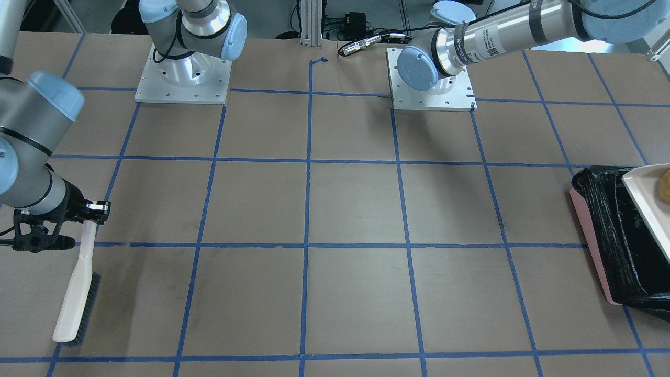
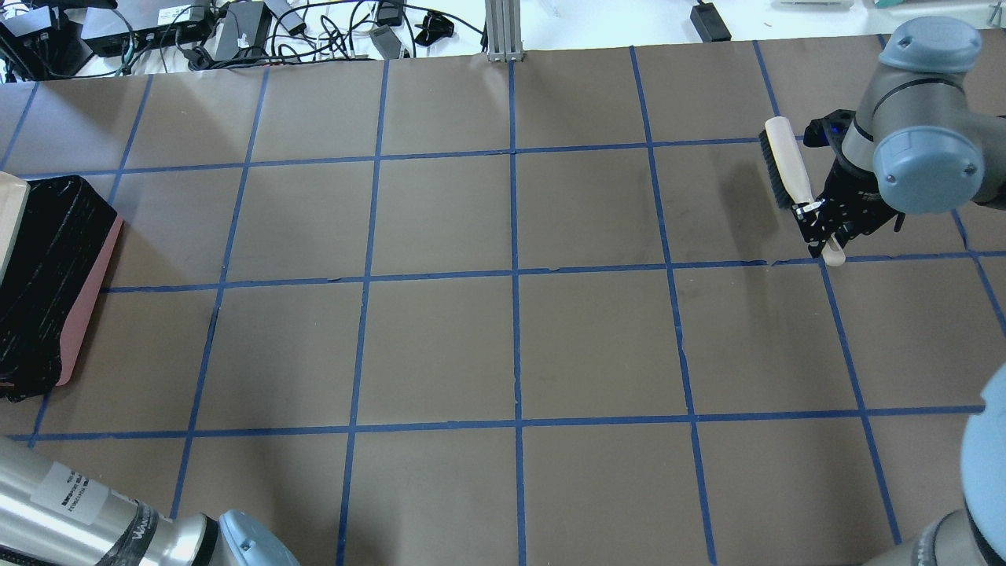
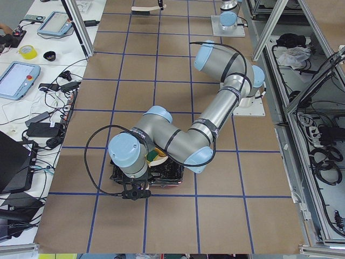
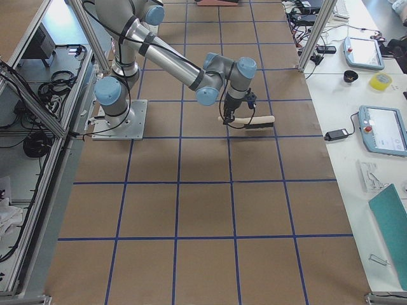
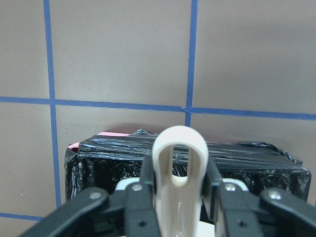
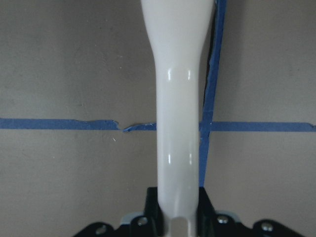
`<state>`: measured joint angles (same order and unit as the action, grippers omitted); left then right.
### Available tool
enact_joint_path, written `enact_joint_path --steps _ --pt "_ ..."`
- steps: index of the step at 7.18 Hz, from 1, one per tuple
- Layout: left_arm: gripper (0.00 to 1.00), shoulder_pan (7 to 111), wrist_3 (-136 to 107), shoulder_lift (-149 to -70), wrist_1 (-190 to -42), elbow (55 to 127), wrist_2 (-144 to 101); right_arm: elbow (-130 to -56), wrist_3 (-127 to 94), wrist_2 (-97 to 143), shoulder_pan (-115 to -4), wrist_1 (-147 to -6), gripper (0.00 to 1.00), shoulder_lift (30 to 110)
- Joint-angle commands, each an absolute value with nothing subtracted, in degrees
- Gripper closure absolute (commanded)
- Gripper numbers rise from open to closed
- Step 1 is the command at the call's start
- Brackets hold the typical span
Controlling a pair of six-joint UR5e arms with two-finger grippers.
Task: Sweep and dump trash into bin
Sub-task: 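Tip the dustpan over the black bin with the left gripper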
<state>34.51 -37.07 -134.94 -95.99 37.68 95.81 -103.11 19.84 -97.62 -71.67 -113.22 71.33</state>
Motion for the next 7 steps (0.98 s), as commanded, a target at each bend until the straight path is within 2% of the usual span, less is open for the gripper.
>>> enact_joint_path --steps 1,4,6,7 --pt "1.0 34.3 -36.7 -134.0 -92.0 37.7 98.0 -104.3 18.6 -97.6 -71.6 -113.2 1.0 71.1" --pt "1.0 35.8 -37.1 -132.5 -84.0 39.0 101.0 -105.1 18.1 -97.7 -71.6 -113.7 1.0 71.2" --pt "1.0 38.3 -36.9 -129.7 -78.0 43.8 107.2 -105.1 18.5 -97.9 -71.6 -113.8 0.98 71.2" --pt "1.0 40.3 -37.9 -128.0 -77.2 45.6 111.0 -105.1 18.8 -97.6 -71.5 -113.9 0.87 71.2"
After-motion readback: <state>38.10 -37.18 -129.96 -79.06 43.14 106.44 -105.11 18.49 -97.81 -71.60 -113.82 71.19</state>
